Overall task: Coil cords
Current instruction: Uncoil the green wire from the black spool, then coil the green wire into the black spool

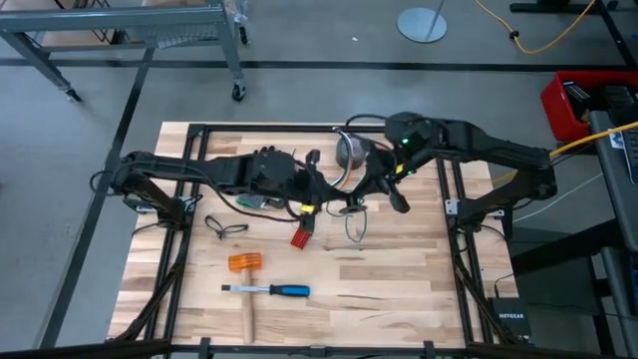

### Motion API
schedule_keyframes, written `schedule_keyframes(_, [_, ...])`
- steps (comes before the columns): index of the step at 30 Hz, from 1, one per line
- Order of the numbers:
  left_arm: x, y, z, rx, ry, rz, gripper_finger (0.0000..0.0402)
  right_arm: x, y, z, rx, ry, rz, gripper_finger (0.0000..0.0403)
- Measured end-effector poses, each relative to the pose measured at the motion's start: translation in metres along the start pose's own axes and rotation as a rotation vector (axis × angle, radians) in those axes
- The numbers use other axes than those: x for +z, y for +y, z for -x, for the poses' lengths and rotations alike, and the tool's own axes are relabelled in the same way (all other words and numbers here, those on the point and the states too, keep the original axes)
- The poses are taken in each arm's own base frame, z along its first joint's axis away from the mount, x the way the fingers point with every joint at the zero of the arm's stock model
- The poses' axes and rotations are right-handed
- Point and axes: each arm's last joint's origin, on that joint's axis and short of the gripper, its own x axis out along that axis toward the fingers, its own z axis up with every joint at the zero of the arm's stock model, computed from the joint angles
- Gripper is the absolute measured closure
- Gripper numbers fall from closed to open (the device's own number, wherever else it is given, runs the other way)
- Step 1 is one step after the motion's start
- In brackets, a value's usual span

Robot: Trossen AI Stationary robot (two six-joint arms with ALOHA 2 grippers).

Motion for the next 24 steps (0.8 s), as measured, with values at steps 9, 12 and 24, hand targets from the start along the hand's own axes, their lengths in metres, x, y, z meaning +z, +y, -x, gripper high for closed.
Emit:
schedule_keyframes(9, [0.022,0.011,0.034,0.024,-0.114,0.021,0.0401,0.016,0.005,0.023,-0.111,-0.035,0.031,0.0402])
schedule_keyframes(12, [0.034,0.013,0.05,0.024,-0.182,0.024,0.0401,0.013,0.006,0.024,-0.13,-0.003,0.035,0.0402])
schedule_keyframes(24, [0.028,0.006,0.085,-0.004,-0.03,0.012,0.0381,-0.007,0.011,0.028,-0.133,0.191,-0.019,0.0402])
